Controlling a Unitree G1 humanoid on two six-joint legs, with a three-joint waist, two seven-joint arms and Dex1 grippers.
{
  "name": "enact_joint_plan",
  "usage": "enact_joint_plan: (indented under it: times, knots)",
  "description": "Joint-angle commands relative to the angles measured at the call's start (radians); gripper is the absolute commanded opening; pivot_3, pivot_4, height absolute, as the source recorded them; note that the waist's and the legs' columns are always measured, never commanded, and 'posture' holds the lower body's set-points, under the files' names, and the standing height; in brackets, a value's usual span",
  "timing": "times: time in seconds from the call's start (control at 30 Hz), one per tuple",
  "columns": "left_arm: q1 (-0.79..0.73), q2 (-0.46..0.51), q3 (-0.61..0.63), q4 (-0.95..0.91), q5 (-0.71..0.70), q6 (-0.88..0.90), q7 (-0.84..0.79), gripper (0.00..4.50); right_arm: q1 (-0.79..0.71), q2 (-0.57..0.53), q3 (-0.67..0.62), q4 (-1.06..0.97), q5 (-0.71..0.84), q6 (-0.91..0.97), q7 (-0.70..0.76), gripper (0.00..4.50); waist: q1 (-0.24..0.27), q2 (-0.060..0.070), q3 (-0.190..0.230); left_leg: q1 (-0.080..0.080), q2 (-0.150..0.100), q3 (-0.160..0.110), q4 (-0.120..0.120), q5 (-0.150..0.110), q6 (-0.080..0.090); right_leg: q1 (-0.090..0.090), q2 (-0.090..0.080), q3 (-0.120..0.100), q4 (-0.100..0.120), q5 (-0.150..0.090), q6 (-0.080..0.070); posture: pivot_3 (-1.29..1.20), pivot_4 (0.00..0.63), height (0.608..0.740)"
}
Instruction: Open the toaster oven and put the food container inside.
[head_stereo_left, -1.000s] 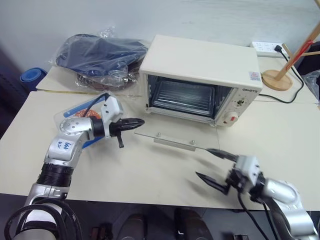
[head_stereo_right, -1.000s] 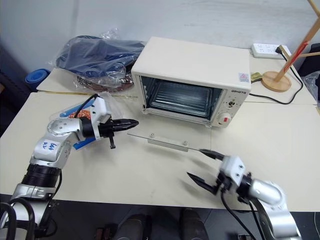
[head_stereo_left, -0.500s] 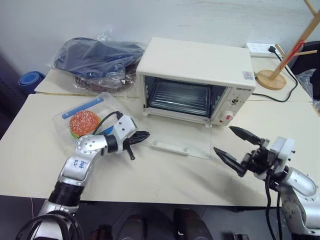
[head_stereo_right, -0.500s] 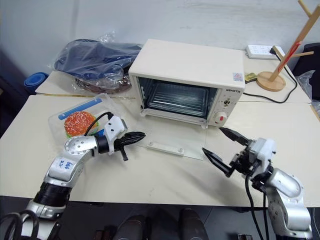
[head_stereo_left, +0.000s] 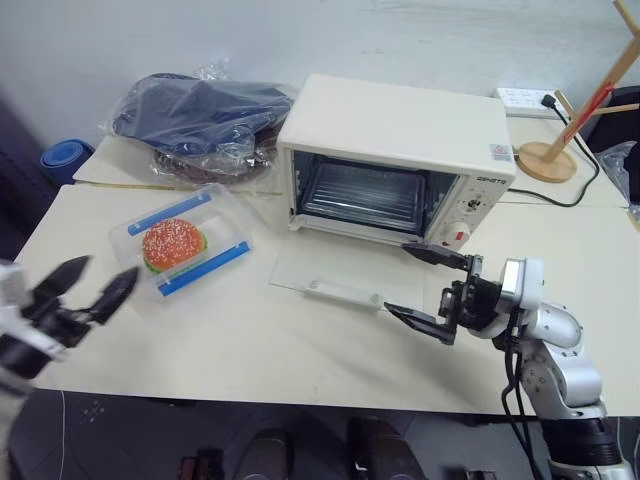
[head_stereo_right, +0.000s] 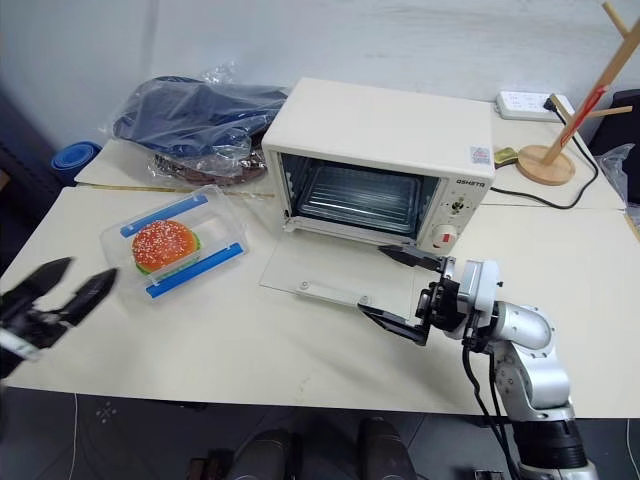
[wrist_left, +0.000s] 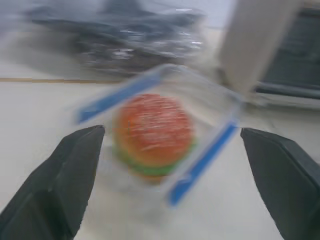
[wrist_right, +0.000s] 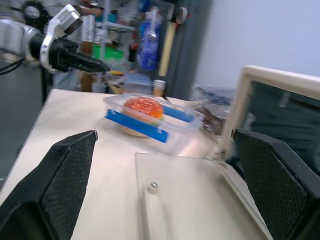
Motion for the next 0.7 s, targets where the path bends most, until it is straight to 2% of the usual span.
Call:
enact_joint_plan:
  times: [0.03,0.1,0.2,0.33,0.53,0.63,0.7]
  knots:
    - [0.014,0.065,0.085,0.06,-0.085,0.14,0.058,4.48,-0.014,0.013,-0.001,0.006,0.009,-0.045,0.041,4.5,0.002,0.0,0.0,0.0,0.0,0.0,0.0,0.0,0.0,0.0,0.0,0.0,0.0,0.0,0.0,0.0,0.15,0.74]
    - [-0.035,0.107,0.064,0.084,-0.144,0.222,0.093,4.48,-0.011,0.016,-0.002,0.017,0.005,-0.056,0.05,4.5,0.009,0.0,0.0,0.0,0.0,-0.001,0.0,0.0,0.0,0.0,-0.001,-0.001,0.0,0.0,0.0,0.0,0.15,0.74]
    - [-0.13,0.172,0.0,0.143,-0.146,0.317,0.165,4.48,-0.003,0.015,-0.007,0.025,0.005,-0.064,0.059,4.5,0.013,-0.001,0.0,0.0,-0.001,-0.001,0.0,0.0,0.0,0.001,-0.002,-0.001,0.0,0.0,0.0,0.0,0.15,0.74]
    - [-0.257,0.252,-0.147,0.249,-0.082,0.428,0.233,4.48,0.022,0.005,-0.017,0.012,0.007,-0.068,0.061,4.5,0.0,-0.001,0.0,0.0,-0.001,-0.001,-0.003,0.0,-0.001,-0.001,-0.002,-0.001,0.0,0.0,-0.001,0.0,0.15,0.74]
    - [-0.38,0.309,-0.262,0.353,-0.041,0.533,0.243,4.48,0.048,-0.005,-0.03,-0.01,0.001,-0.069,0.042,4.5,-0.024,-0.001,0.0,0.0,-0.001,0.001,-0.01,0.002,-0.004,-0.005,-0.002,0.0,-0.001,0.0,-0.001,0.0,0.15,0.74]
    - [-0.478,0.307,-0.307,0.433,-0.026,0.563,0.245,3.95,0.055,-0.002,-0.031,-0.023,-0.008,-0.067,0.025,4.5,-0.026,-0.001,0.0,0.001,-0.001,0.001,-0.011,0.003,-0.006,-0.005,-0.001,0.0,0.0,-0.001,-0.001,0.0,0.15,0.74]
    - [-0.52,0.318,-0.346,0.478,0.001,0.577,0.236,3.36,0.057,0.001,-0.029,-0.034,-0.015,-0.065,0.011,4.5,-0.024,-0.001,0.0,0.001,-0.001,0.0,-0.011,0.004,-0.006,-0.005,-0.001,0.0,0.001,-0.001,-0.001,0.0,0.15,0.74]
